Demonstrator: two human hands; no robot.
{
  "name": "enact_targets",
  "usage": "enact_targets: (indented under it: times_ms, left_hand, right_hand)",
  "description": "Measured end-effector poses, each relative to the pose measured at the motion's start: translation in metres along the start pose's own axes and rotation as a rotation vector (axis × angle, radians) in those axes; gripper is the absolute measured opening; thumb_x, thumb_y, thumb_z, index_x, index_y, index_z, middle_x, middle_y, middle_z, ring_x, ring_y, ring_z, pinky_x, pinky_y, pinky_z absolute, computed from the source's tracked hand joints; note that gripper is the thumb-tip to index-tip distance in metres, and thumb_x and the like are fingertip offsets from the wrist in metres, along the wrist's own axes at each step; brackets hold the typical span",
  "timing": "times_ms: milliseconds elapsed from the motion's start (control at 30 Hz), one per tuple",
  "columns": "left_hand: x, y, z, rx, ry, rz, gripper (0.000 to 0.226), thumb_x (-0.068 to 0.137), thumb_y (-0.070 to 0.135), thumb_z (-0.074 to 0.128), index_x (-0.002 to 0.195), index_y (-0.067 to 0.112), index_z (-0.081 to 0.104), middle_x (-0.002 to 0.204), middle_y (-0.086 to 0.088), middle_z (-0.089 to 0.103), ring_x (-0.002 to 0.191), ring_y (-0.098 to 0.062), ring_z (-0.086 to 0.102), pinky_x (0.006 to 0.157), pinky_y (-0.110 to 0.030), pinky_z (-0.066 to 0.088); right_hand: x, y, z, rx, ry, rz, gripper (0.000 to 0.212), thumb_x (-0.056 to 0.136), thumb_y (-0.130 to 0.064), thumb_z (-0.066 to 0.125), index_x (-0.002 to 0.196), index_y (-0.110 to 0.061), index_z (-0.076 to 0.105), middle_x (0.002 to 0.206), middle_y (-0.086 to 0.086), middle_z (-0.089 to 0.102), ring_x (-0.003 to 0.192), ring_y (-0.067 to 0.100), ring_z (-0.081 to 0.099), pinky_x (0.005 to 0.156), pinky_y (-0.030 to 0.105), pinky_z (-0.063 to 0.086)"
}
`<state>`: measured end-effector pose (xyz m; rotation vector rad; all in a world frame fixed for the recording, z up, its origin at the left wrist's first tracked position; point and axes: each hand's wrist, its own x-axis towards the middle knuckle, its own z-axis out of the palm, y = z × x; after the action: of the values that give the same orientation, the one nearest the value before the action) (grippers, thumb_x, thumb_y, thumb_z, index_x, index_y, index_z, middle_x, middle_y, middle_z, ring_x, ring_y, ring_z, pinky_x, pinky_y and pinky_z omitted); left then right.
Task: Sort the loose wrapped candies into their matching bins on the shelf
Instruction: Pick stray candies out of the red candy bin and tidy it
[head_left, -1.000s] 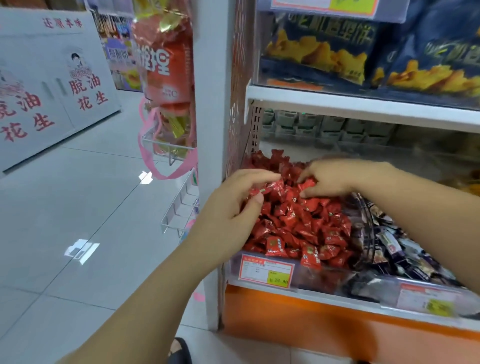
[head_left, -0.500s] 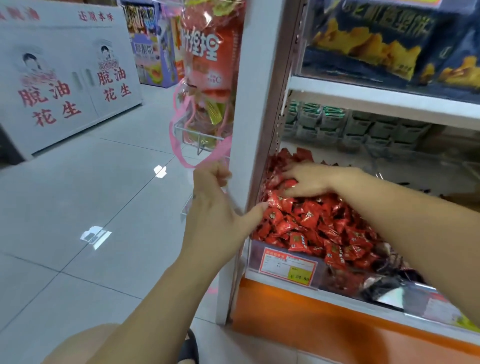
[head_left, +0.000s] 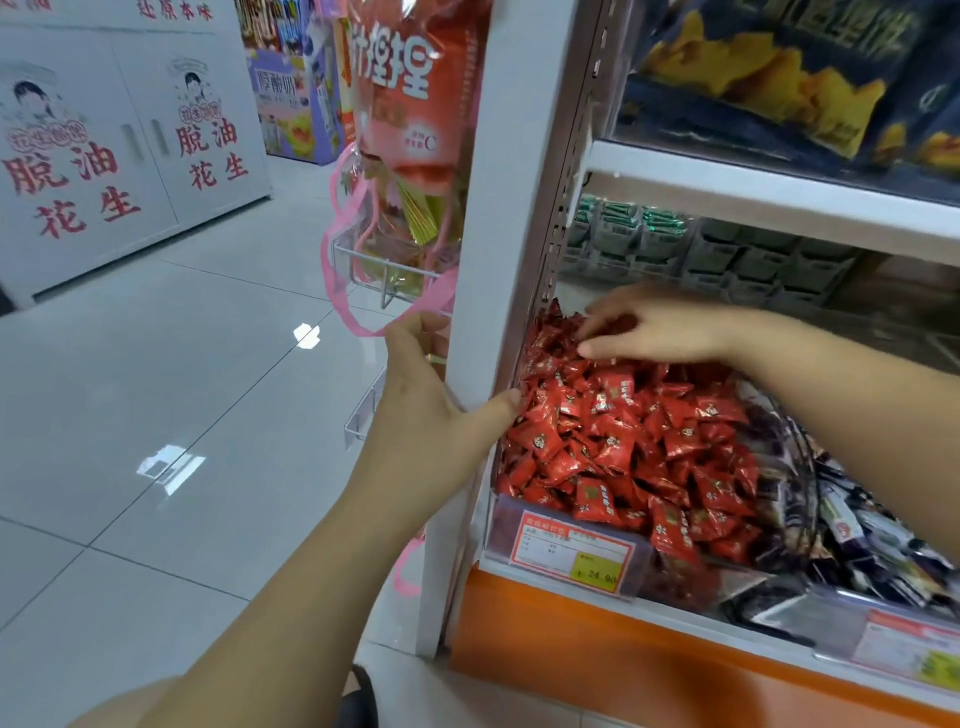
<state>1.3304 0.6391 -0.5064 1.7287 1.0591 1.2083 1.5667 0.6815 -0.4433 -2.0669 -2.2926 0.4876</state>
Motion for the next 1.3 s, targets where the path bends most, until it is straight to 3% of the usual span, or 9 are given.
enact_targets:
  times_ms: [100, 267, 500, 600, 833, 933, 1033, 1133, 1300]
  left_hand:
    - [0.003, 0.0, -0.002, -0.022, -0.012, -0.015, 0.062, 0.074, 0.023, 0.075, 0.111, 0.032, 0.026, 0.1, 0.022, 0.046, 0.086, 0.014, 0.053, 0.068, -0.004, 0.045]
    - [0.006, -0.002, -0.005, -0.01, -0.055, -0.029, 0.063, 0.073, 0.029, 0.074, 0.111, 0.039, 0.025, 0.102, 0.025, 0.047, 0.087, 0.013, 0.055, 0.073, -0.019, 0.05]
    - [0.008, 0.002, -0.006, -0.009, -0.097, -0.052, 0.058, 0.069, 0.038, 0.07, 0.1, 0.052, 0.024, 0.102, 0.027, 0.048, 0.084, 0.016, 0.055, 0.064, -0.005, 0.047]
    - [0.008, 0.003, -0.007, -0.003, -0.105, -0.053, 0.058, 0.068, 0.041, 0.069, 0.101, 0.053, 0.023, 0.103, 0.029, 0.046, 0.086, 0.019, 0.053, 0.063, -0.004, 0.046]
    - [0.007, 0.003, -0.007, -0.017, -0.107, -0.058, 0.058, 0.07, 0.036, 0.071, 0.101, 0.054, 0.024, 0.105, 0.028, 0.046, 0.088, 0.019, 0.052, 0.065, -0.003, 0.046]
    - [0.008, 0.002, -0.007, -0.014, -0.108, -0.055, 0.058, 0.072, 0.034, 0.071, 0.1, 0.054, 0.025, 0.106, 0.026, 0.047, 0.087, 0.017, 0.053, 0.066, -0.005, 0.048]
    - [0.008, 0.002, -0.008, -0.004, -0.12, -0.051, 0.059, 0.074, 0.034, 0.072, 0.1, 0.054, 0.024, 0.108, 0.025, 0.047, 0.087, 0.016, 0.054, 0.066, -0.005, 0.048]
    - [0.008, 0.002, -0.009, -0.001, -0.129, -0.055, 0.06, 0.072, 0.037, 0.072, 0.101, 0.056, 0.022, 0.11, 0.026, 0.047, 0.089, 0.016, 0.054, 0.067, -0.004, 0.048]
    - [0.008, 0.003, -0.009, 0.011, -0.134, -0.057, 0.061, 0.071, 0.038, 0.072, 0.101, 0.057, 0.022, 0.11, 0.027, 0.047, 0.089, 0.019, 0.052, 0.069, -0.009, 0.047]
  right_hand:
    - [0.035, -0.01, 0.017, -0.05, 0.029, -0.047, 0.038, 0.089, -0.046, 0.056, 0.121, -0.026, 0.06, 0.131, -0.004, 0.054, 0.116, 0.015, 0.051, 0.092, 0.024, 0.035]
    - [0.063, -0.009, 0.026, -0.052, -0.208, 0.033, 0.05, 0.078, -0.066, 0.056, 0.116, -0.034, 0.06, 0.13, -0.01, 0.051, 0.119, 0.014, 0.047, 0.099, 0.032, 0.036]
    - [0.046, -0.008, 0.022, -0.078, -0.458, 0.018, 0.043, 0.082, -0.051, 0.062, 0.116, -0.024, 0.062, 0.113, -0.012, 0.058, 0.107, 0.01, 0.052, 0.091, 0.024, 0.036]
    - [0.028, -0.003, 0.018, -0.073, -0.434, 0.037, 0.05, 0.079, -0.056, 0.063, 0.12, -0.027, 0.062, 0.124, -0.012, 0.058, 0.115, 0.011, 0.052, 0.096, 0.024, 0.035]
    - [0.002, 0.02, 0.011, -0.119, -0.354, 0.023, 0.067, 0.059, -0.072, 0.053, 0.097, -0.019, 0.067, 0.103, -0.003, 0.069, 0.097, 0.018, 0.064, 0.095, 0.042, 0.047]
    - [0.0, 0.023, 0.01, -0.112, -0.341, 0.037, 0.074, 0.056, -0.077, 0.054, 0.102, -0.021, 0.066, 0.112, 0.0, 0.067, 0.105, 0.021, 0.062, 0.099, 0.046, 0.045]
    - [-0.003, 0.016, 0.004, -0.087, -0.332, 0.013, 0.055, 0.072, -0.069, 0.06, 0.109, -0.028, 0.066, 0.133, -0.006, 0.056, 0.123, 0.016, 0.051, 0.11, 0.032, 0.033]
    - [-0.007, 0.005, -0.006, -0.001, -0.265, -0.051, 0.036, 0.081, -0.051, 0.061, 0.107, -0.027, 0.068, 0.133, -0.012, 0.053, 0.123, 0.008, 0.046, 0.096, 0.016, 0.027]
    - [0.003, -0.009, -0.003, -0.072, -0.129, -0.143, 0.033, 0.085, -0.042, 0.063, 0.115, -0.03, 0.063, 0.129, -0.013, 0.056, 0.118, 0.003, 0.049, 0.107, 0.024, 0.032]
